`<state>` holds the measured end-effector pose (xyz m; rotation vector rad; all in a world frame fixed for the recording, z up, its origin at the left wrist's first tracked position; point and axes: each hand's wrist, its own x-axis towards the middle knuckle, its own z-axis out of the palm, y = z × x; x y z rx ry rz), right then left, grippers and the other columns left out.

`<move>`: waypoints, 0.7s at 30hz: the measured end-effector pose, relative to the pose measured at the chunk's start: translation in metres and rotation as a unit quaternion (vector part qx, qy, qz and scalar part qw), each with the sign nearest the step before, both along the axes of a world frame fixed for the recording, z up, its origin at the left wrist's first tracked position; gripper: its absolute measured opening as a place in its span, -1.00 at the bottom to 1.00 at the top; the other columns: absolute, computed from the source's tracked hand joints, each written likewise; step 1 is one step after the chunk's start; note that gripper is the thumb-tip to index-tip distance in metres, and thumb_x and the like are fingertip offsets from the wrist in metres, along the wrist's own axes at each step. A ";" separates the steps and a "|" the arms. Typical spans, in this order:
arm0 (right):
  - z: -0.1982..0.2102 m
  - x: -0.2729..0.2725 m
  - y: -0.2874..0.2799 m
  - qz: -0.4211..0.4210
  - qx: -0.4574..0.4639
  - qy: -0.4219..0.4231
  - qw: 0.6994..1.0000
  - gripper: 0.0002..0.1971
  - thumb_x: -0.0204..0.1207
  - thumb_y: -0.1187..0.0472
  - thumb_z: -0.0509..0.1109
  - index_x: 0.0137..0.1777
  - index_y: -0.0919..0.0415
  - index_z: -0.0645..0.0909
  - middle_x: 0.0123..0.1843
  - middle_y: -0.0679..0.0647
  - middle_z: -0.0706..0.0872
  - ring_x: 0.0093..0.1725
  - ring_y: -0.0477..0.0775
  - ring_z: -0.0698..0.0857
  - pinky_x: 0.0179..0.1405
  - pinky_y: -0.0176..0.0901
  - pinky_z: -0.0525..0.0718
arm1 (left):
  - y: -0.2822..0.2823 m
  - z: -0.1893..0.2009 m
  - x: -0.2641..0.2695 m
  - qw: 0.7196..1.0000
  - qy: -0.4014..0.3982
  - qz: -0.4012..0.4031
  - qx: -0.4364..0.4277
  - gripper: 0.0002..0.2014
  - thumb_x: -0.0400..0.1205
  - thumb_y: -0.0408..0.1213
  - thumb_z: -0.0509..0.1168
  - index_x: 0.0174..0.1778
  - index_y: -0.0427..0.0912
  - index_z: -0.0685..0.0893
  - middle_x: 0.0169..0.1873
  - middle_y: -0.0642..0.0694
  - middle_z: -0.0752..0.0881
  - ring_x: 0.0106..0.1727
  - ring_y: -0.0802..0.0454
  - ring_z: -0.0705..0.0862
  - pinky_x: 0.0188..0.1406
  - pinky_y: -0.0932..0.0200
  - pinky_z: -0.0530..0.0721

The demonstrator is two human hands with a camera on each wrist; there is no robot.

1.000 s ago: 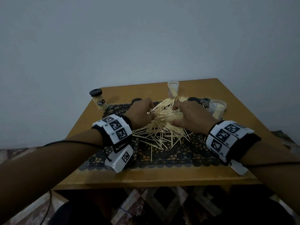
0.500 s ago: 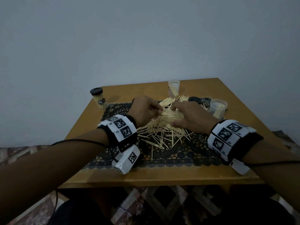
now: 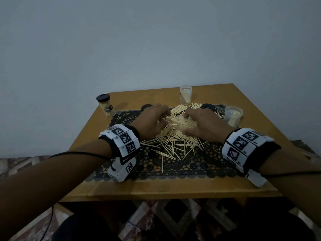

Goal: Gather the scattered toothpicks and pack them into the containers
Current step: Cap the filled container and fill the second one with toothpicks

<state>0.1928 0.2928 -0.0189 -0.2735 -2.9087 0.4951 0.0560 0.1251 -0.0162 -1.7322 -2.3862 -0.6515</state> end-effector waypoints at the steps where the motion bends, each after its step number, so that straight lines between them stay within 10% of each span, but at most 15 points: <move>1: 0.000 0.000 0.000 0.001 -0.001 0.000 1.000 -0.49 0.42 -0.12 0.55 0.27 0.07 0.53 0.17 0.07 0.68 0.14 0.11 0.65 0.07 0.02 0.64 | 0.000 -0.002 0.002 1.000 -0.001 -0.001 0.000 -0.79 0.58 -0.36 0.39 0.12 -0.19 0.61 -0.09 0.04 0.53 -0.15 0.14 0.51 -0.15 0.31 0.48; 18: -0.001 0.000 -0.012 0.035 0.009 0.020 0.999 -0.53 0.45 -0.10 0.52 0.26 0.10 0.54 0.16 0.06 0.70 0.07 0.08 0.65 0.03 0.00 0.63 | 0.001 0.001 0.007 0.998 -0.056 0.015 0.040 -0.84 0.56 -0.48 0.38 0.01 -0.28 0.80 -0.19 0.06 0.68 -0.20 0.22 0.62 -0.19 0.66 0.47; 21: 0.000 0.000 -0.013 0.025 0.001 0.029 0.999 -0.51 0.46 -0.10 0.50 0.29 0.13 0.54 0.16 0.09 0.70 0.05 0.08 0.64 0.00 -0.04 0.60 | 0.000 0.000 0.007 0.994 -0.072 0.017 0.080 -0.84 0.55 -0.53 0.33 -0.03 -0.26 0.73 -0.25 -0.01 0.70 -0.30 0.18 0.61 -0.29 0.38 0.53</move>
